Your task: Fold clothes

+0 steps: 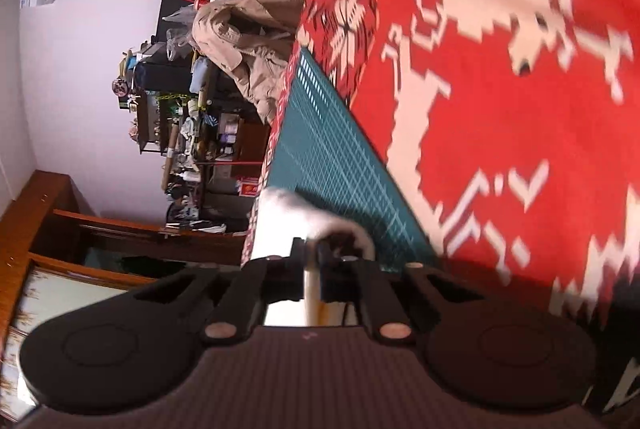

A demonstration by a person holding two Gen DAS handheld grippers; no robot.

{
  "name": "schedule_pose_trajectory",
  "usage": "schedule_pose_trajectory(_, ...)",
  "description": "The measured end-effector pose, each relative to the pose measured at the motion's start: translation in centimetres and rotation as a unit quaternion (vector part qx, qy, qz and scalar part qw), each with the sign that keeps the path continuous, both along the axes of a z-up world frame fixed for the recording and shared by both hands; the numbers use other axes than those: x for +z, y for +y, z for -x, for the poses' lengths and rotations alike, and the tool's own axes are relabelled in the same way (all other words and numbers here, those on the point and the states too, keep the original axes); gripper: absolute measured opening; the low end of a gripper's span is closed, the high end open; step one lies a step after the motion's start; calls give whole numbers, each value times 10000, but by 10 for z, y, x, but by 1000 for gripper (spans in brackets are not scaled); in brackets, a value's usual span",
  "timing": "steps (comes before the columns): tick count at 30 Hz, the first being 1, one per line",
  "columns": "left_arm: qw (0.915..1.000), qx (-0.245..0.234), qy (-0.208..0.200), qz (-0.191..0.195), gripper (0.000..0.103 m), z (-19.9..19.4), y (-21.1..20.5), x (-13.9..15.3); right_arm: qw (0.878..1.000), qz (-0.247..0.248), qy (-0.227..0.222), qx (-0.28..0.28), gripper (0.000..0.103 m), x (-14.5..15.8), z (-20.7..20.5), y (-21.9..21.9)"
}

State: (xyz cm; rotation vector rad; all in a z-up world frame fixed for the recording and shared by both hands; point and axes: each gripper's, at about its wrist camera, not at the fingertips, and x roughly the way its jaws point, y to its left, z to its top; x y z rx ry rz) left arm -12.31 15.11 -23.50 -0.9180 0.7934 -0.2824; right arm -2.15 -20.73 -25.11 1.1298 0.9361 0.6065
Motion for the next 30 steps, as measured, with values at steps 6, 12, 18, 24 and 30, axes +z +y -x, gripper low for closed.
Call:
schedule_pose_trajectory(6, 10000, 4, 24, 27, 3, 0, 2, -1, 9941, 823, -708, -70, 0, 24, -6, -17)
schedule_pose_trajectory(12, 9998, -59, 10, -180, 3, -2, -2, 10, 8942, 3231, -2695, 1528, 6, 70, -6, 13)
schedule_pose_trajectory(18, 9995, -33, -43, -313, 3, -7, -6, 25, 8056, 3812, -3769, 2521, 11, 75, 5, 46)
schedule_pose_trajectory(24, 9990, -3, -123, -424, 5, -23, -10, 38, 7805, 3950, -4064, 2638, 12, 67, 13, 56)
schedule_pose_trajectory(30, 9981, -101, -189, -575, 8, -47, -23, 41, 7945, 3789, -3903, 2699, 18, 65, 10, 59)
